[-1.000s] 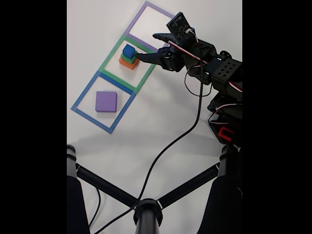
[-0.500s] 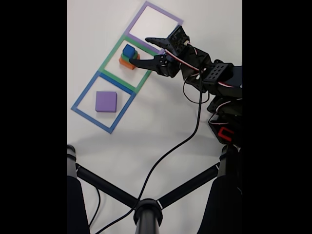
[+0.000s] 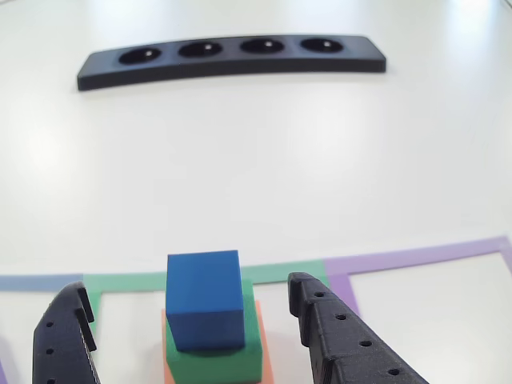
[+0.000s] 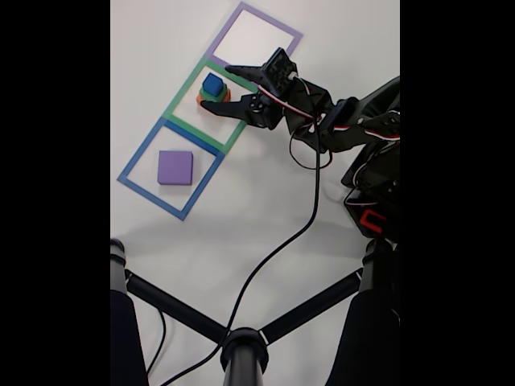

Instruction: Tower of hanoi

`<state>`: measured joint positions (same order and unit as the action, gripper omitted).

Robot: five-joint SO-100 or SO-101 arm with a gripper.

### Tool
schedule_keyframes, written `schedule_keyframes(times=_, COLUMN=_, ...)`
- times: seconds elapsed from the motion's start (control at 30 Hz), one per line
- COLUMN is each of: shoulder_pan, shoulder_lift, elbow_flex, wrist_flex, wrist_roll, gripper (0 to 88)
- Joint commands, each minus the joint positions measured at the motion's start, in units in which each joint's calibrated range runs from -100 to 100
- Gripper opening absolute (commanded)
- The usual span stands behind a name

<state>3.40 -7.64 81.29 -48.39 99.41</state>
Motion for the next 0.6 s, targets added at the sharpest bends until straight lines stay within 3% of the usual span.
schedule_keyframes(times=0.0, shoulder_pan=-0.69, shoulder_lift=2.27, elbow_flex=-3.64, wrist_flex=-3.04, wrist_roll=0.59, gripper=26.8)
schedule_keyframes(times=0.57, shoulder_pan=-2.22, shoulder_lift=8.36, elbow_flex=-4.82, wrist_flex=-6.85, wrist_roll=0.59, gripper=24.1)
